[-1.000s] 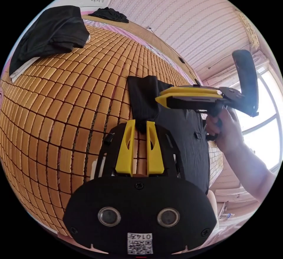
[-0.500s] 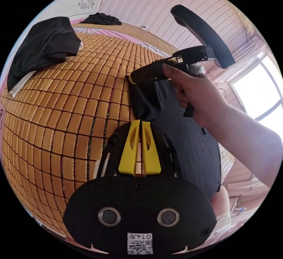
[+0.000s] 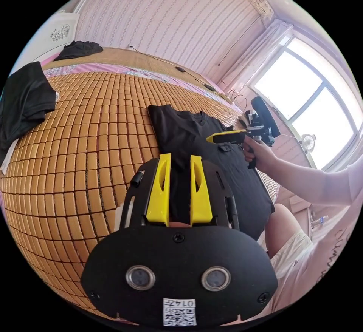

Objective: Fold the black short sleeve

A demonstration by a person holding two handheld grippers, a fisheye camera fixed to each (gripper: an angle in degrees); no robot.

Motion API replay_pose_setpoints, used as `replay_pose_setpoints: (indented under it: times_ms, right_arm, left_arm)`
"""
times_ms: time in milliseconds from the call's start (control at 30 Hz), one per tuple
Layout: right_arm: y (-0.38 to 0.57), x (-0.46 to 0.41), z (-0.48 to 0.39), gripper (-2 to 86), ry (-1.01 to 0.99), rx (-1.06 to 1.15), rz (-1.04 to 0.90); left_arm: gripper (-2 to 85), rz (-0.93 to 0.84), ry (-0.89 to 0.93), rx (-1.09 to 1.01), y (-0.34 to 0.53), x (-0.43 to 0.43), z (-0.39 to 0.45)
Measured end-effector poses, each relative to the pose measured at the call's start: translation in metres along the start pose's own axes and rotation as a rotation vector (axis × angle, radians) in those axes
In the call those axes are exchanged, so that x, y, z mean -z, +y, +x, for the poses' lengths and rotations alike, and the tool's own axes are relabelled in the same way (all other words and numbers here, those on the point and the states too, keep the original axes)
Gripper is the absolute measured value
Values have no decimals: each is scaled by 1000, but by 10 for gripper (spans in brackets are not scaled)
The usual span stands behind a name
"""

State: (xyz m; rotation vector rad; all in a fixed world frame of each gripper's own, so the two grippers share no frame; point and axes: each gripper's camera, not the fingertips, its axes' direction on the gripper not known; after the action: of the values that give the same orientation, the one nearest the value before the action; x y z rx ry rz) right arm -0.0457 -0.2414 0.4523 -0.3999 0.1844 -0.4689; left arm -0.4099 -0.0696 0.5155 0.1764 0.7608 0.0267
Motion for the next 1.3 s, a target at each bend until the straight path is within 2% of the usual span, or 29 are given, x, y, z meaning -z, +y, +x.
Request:
replay_pose_setpoints:
  times_ms: [300, 433, 567, 667, 800, 900, 1067, 1200, 1300]
  right_arm:
    - [-74, -49, -17, 61, 0, 187, -9]
    - [-95, -90, -14, 55, 28, 183, -73]
    - [-91, -110, -4, 40, 41, 173, -83]
    - [-76, -108, 17, 50, -74, 119, -57]
    - [-3, -70, 54, 64, -151, 41, 130]
    - [74, -48, 90, 65, -45, -17, 185]
    - [186, -36, 166, 69, 144, -274, 180]
    - [255, -30, 213, 76, 188, -463, 268]
    - [277, -39, 237, 86, 147, -498, 280]
  left_arm:
    - [79, -159, -76, -120, -12, -72, 24]
    - [67, -271, -120, -155, -16, -117, 29]
    - [54, -270, -144, -167, -15, -126, 32]
    - [52, -267, -141, -157, -10, -137, 28]
    - [71, -243, -110, -102, -7, -136, 23]
    - [74, -207, -105, -116, -10, -123, 32]
    - [68, -188, 22, -208, -51, -126, 78]
    - [65, -241, 110, -286, -96, -177, 122]
    - [65, -294, 174, -307, -126, -223, 149]
